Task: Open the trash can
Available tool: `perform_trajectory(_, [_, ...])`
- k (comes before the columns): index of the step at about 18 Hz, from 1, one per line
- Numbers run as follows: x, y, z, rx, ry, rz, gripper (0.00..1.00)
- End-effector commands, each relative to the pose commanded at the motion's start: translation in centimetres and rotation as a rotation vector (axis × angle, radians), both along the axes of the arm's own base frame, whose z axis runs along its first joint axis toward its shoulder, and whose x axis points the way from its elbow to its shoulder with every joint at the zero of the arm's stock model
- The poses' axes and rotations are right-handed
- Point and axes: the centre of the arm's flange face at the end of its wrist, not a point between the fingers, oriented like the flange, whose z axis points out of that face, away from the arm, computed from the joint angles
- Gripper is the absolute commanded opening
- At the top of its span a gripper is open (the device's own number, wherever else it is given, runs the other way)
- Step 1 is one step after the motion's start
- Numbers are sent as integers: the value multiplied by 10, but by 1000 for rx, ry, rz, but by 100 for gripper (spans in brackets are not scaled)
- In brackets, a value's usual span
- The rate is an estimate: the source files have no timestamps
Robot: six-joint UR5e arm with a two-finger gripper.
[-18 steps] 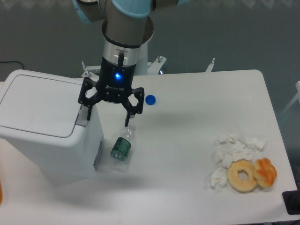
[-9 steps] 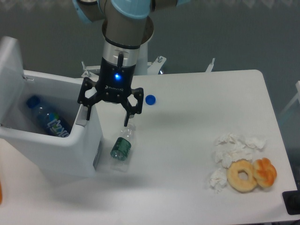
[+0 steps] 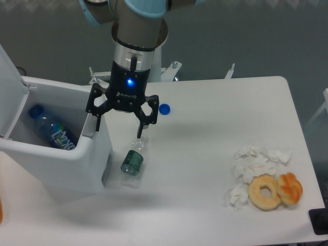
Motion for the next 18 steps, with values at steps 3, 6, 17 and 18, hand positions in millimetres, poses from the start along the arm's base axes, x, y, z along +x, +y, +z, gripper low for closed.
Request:
perform_trajectory(3, [-7,-4,5,2,23,1,100])
perform_trajectory(6, [-20,-11,11,8,60,-12,100])
perform_trajectory(17, [-71,-43,0,-105,307,-196,100])
perform_trajectory(18, [-77,-49,-4,-123,324,-213,100])
